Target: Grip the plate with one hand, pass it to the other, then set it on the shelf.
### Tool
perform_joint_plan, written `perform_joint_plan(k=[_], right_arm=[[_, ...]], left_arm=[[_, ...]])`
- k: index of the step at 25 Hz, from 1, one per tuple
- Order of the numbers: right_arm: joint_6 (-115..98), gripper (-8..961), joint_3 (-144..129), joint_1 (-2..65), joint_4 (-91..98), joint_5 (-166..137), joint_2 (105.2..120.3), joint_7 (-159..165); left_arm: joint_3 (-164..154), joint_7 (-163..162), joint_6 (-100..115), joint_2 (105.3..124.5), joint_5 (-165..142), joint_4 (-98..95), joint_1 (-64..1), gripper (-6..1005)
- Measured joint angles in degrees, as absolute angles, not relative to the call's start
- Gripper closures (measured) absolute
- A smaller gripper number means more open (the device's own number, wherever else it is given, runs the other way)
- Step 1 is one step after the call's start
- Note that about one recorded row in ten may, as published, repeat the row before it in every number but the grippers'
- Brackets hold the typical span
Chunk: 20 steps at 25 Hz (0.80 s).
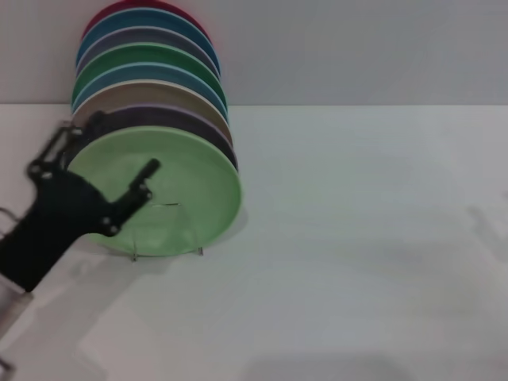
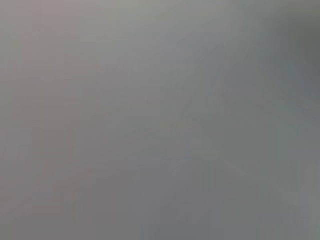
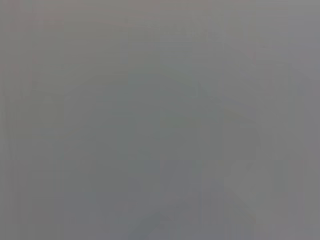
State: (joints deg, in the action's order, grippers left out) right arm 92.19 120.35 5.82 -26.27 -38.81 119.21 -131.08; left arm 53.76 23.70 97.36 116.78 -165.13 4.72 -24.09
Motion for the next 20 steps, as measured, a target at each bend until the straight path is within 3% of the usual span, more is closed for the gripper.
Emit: perform_joint_plan(k=[8,20], right_arm=[[91.6,158,119.99,7.61,-18.08,-32.93,119.86,-153.55],[90.75,158,119.99,10.61,-10.98,-26.76,119.89,-158.25]], left_arm=[[76.16,10.76,98.12,118.52,-164.94,12.89,-14.82,214],[89.42,-0.92,92.45,118.67,-165.05,7.25,-13.31,214]])
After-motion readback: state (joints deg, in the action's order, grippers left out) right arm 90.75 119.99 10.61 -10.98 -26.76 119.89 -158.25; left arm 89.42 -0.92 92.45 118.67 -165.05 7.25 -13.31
